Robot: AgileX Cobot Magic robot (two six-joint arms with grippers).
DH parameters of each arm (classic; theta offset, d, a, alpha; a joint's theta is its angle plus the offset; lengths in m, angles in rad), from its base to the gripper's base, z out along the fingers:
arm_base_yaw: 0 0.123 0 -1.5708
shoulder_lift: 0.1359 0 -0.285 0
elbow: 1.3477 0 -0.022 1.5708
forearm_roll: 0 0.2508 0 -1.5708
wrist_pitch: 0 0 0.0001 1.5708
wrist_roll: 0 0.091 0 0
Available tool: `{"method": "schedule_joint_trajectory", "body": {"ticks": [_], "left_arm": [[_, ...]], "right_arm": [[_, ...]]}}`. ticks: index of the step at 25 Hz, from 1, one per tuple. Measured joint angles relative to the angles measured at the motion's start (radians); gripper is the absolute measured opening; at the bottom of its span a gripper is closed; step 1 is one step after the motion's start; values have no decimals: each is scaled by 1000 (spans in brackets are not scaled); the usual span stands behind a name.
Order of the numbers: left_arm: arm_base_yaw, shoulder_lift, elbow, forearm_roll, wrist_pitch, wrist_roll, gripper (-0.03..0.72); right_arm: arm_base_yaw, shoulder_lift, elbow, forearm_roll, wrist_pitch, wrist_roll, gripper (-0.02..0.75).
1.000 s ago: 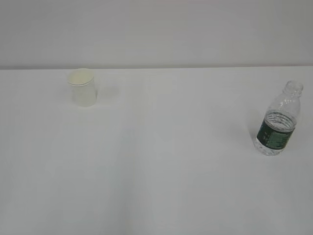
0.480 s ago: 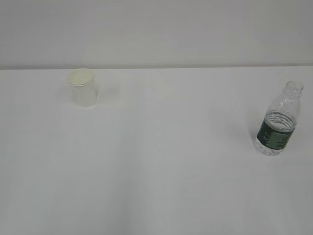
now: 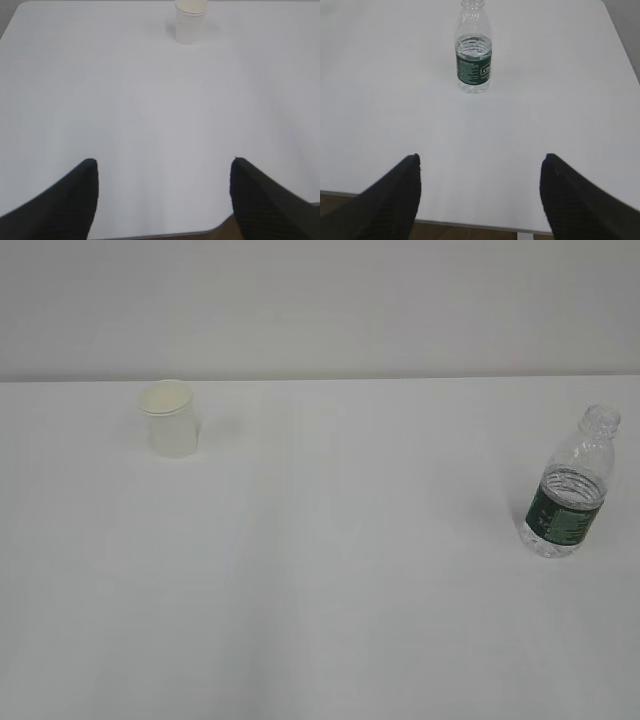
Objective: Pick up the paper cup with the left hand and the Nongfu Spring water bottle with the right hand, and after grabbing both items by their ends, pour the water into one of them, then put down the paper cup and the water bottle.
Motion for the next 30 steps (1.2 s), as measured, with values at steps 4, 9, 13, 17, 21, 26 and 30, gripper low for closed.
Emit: {"method": "schedule_joint_trajectory", "body": {"ticks": [4, 9, 13, 17, 21, 26, 30], "left_arm": [[0, 0, 0, 0, 0, 0, 587], [0, 0, 0, 0, 0, 0, 587], [0, 0, 0, 0, 0, 0, 587], [0, 0, -2, 0, -6, 0, 587], [0, 0, -20, 0, -70, 0, 587], [0, 2, -23, -4, -156, 0, 587], [0, 30, -23, -7, -199, 0, 587]], "right_arm": [[0, 0, 0, 0, 0, 0, 554], [0, 0, 0, 0, 0, 0, 554], [0, 0, -10, 0, -16, 0, 554], [0, 0, -21, 0, -43, 0, 554], [0, 0, -21, 0, -51, 0, 554], [0, 0, -21, 0, -72, 0, 554], [0, 0, -21, 0, -102, 0, 554]]}}
